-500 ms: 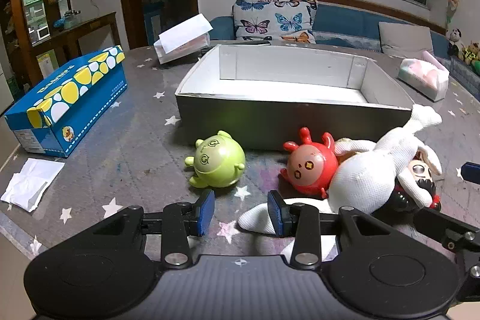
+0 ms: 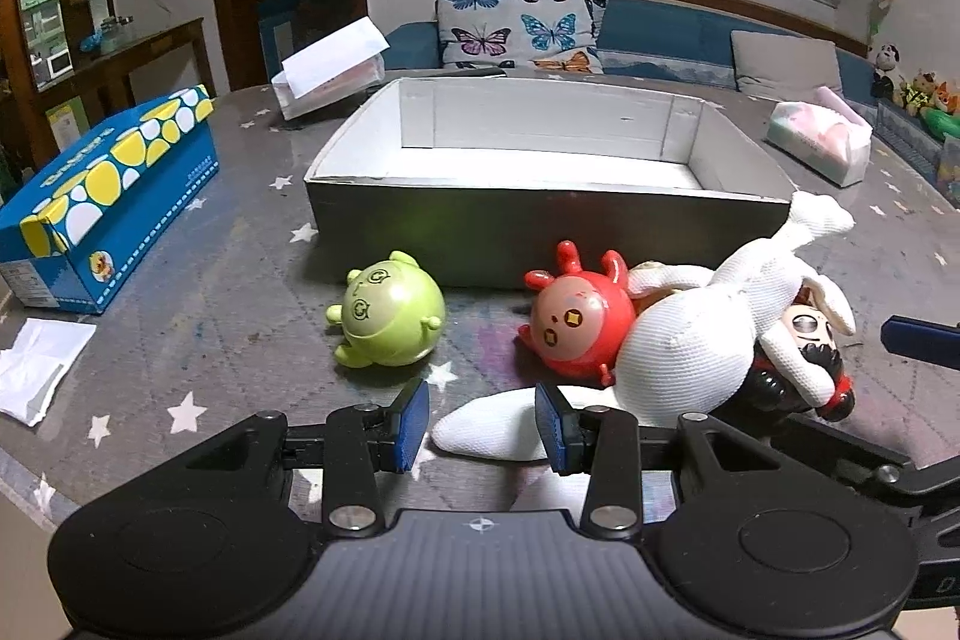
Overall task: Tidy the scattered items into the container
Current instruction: 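Move the left tool toward the white plush bunny's leg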
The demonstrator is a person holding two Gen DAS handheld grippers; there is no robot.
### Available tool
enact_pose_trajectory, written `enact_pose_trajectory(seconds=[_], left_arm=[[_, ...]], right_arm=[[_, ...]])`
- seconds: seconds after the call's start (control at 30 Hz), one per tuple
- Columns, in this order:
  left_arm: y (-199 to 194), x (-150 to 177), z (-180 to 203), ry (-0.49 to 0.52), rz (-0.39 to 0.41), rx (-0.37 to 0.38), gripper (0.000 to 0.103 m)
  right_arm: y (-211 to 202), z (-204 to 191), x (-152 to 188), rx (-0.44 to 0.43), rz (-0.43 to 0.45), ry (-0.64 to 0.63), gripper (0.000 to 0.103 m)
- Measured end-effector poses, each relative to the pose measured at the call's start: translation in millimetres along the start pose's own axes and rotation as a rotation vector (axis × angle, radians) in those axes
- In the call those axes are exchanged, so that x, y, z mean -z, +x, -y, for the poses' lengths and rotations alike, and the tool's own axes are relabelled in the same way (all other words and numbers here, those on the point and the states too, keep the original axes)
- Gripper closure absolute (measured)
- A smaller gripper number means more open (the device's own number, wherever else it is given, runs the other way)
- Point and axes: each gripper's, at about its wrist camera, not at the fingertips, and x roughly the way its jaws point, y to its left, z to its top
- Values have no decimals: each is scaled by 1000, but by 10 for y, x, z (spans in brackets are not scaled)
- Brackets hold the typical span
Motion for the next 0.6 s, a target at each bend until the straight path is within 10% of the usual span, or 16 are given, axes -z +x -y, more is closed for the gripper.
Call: enact_pose_trajectory(seconds=[0.6], left_arm=[[-37, -59, 56, 25, 16, 51, 62]], right_arm=[[89, 28, -93, 9, 4, 14, 4]])
